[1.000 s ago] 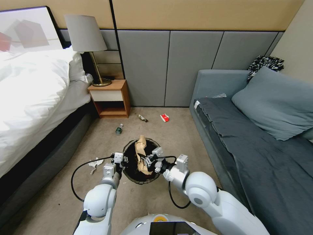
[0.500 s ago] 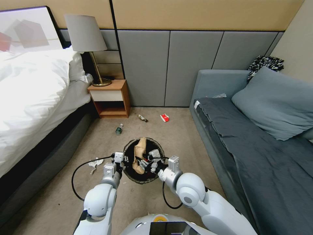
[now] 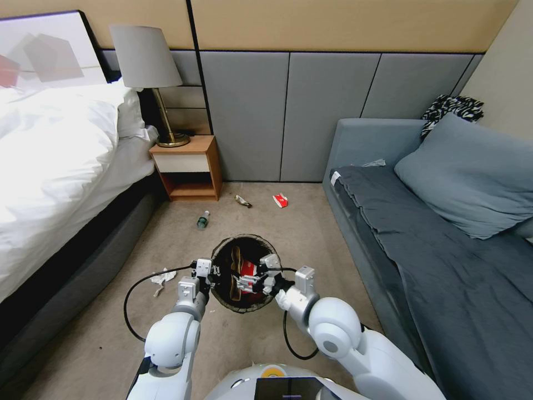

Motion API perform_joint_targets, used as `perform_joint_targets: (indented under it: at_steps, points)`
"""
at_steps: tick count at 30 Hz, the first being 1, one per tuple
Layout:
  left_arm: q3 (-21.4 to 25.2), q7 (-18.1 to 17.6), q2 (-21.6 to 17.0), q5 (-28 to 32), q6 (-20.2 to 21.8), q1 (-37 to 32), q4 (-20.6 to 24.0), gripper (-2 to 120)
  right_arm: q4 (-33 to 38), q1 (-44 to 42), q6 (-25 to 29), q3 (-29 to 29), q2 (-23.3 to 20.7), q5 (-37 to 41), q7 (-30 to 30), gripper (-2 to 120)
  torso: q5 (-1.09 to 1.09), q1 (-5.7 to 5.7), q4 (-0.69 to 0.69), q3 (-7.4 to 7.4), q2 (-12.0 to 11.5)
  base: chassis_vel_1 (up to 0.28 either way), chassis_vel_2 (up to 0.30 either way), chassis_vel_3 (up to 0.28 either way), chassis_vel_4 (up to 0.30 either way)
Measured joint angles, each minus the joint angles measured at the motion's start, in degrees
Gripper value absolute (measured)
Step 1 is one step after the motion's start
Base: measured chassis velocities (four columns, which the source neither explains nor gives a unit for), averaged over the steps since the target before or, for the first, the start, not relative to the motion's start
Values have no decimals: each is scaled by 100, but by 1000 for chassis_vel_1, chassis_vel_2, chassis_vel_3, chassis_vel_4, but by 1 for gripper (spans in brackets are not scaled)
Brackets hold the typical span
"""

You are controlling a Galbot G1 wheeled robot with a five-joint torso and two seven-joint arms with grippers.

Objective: Pick up the trash bin, then pick up the garbage from the floor and place it into the trash bin.

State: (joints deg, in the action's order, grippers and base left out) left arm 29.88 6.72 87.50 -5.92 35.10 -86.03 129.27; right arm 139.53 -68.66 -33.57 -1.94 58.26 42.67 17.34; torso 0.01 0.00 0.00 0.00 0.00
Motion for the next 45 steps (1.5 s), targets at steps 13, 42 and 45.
perform_joint_targets:
  at_steps: [13, 42, 45]
  points:
    - [149, 8, -81, 100, 8, 8, -42, 1, 397, -1402, 1181, 1180, -200, -1544, -166, 100, -1, 0, -1, 0, 0, 0, 0, 0, 0]
    - [418, 42, -162, 365, 43, -279, 491, 1, -726, -3485, 3313, 3334, 2111, -3861, -838, 100, -1, 0, 0, 0, 0, 0, 0, 0, 0]
    - [427, 42, -161, 363, 43, -285, 501, 1, -728, -3516, 3349, 3332, 2142, -3879, -865, 100, -2, 0, 0, -1, 0, 0, 0, 0, 0]
